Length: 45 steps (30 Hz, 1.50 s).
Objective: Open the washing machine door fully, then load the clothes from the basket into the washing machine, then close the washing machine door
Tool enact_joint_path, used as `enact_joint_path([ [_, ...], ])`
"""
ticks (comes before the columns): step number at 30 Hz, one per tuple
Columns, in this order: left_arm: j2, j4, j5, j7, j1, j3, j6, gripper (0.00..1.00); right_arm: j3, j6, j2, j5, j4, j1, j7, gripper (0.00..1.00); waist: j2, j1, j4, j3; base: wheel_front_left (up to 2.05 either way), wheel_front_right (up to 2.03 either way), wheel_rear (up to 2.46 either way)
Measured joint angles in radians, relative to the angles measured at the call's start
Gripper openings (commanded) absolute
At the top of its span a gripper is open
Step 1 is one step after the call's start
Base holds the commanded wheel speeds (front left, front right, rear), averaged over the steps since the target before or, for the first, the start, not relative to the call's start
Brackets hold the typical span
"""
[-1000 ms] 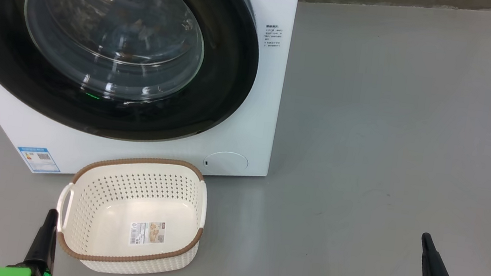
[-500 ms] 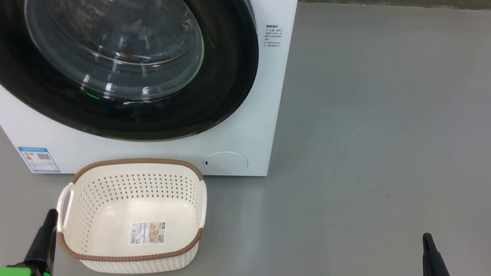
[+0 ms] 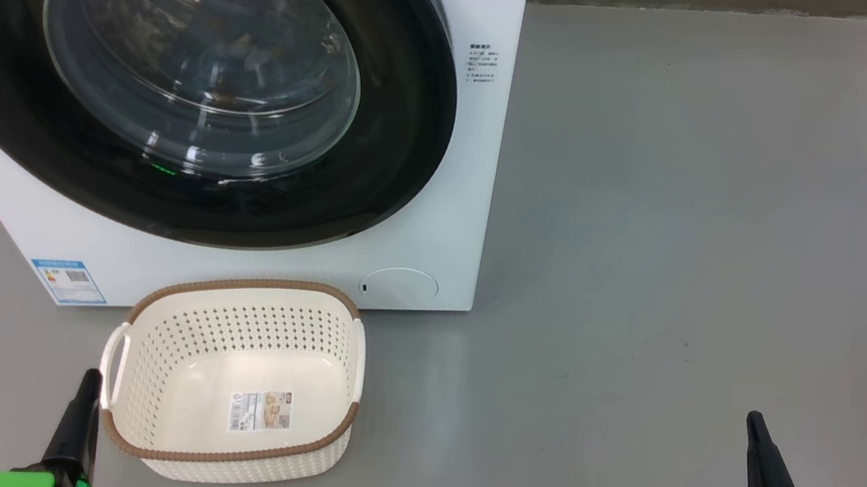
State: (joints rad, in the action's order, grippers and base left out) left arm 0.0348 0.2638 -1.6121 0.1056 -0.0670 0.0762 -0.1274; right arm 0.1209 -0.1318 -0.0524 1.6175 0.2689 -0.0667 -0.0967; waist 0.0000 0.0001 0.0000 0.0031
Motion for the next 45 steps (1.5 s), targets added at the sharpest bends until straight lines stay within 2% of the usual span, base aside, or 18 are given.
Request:
enact_joint_path([
  [45,0.000,0.000,0.000,0.000,0.000,0.003,0.000,0.00,0.010,0.000,0.002,-0.003,0.000,0.000,-0.007,0.00,0.0000,0.0000,0.000,0.000,0.00,0.00,0.00],
])
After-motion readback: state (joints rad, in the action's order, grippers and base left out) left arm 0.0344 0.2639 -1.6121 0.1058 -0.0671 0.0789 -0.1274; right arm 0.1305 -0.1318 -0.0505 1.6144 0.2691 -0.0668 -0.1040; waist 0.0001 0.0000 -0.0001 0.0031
